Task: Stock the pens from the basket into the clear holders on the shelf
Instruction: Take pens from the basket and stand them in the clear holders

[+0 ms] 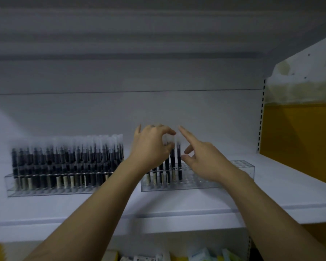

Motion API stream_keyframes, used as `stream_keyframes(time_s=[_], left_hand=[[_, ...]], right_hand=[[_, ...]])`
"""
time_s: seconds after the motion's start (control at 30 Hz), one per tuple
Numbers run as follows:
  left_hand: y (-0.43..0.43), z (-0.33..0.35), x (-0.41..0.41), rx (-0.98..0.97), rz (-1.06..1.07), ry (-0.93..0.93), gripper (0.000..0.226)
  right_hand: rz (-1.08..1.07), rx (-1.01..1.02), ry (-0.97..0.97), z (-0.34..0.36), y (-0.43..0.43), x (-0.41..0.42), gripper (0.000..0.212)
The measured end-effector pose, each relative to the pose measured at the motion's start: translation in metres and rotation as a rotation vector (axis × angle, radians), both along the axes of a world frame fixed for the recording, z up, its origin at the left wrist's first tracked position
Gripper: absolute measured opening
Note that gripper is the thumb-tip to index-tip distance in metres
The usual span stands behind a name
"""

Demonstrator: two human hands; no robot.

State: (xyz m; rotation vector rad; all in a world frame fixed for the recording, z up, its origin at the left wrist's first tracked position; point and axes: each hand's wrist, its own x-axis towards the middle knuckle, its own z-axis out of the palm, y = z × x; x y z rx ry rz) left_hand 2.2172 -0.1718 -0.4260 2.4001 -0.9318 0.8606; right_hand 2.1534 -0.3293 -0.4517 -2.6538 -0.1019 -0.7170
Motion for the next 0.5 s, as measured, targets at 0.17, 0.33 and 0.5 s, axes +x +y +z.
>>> stream_keyframes(time_s=[0.17,0.33,0.5], left_hand=[[0.015,-0.005,-0.021,0.01,0.002,-0.034,0.041],[0.033,-0.016,-0.048,-0.002,-0.01,-0.059,0.042],[0.051,-0.043,-0.076,-0.024,-0.022,-0.11,0.04]], right_hand=[[-0.003,0.01,-0.039,0.002,0.006,-0.016,0.083],[-0.006,-0.052,-0.072,0.001,0.022,-0.044,0.073],[-0.001,-0.069,-0.1,-0.019,0.044,-0.078,0.065]])
